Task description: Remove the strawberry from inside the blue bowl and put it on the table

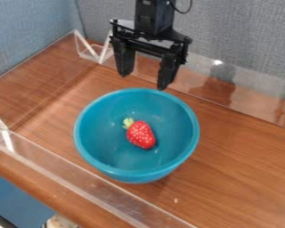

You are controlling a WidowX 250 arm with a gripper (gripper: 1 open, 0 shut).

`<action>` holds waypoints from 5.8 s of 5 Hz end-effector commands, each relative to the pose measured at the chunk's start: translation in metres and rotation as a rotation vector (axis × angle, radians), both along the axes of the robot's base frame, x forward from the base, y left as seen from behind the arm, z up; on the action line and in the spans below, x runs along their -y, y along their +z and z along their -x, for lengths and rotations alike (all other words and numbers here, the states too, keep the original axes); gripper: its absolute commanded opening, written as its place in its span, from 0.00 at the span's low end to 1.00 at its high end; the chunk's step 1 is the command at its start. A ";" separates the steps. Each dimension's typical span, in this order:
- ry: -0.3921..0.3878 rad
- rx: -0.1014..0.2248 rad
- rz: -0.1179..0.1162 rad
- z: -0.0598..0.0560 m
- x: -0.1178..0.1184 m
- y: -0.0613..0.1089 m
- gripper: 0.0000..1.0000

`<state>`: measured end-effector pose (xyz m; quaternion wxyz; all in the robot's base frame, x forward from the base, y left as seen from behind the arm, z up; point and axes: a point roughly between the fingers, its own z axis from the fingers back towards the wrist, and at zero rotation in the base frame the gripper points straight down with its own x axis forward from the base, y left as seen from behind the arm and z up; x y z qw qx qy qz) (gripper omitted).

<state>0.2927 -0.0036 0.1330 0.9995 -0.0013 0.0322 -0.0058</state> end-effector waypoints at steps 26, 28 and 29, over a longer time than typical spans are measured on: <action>-0.304 0.200 0.049 0.025 0.097 -0.044 0.00; -0.328 0.165 0.062 0.024 0.102 -0.082 0.00; -0.320 0.160 0.064 0.028 0.101 -0.082 0.00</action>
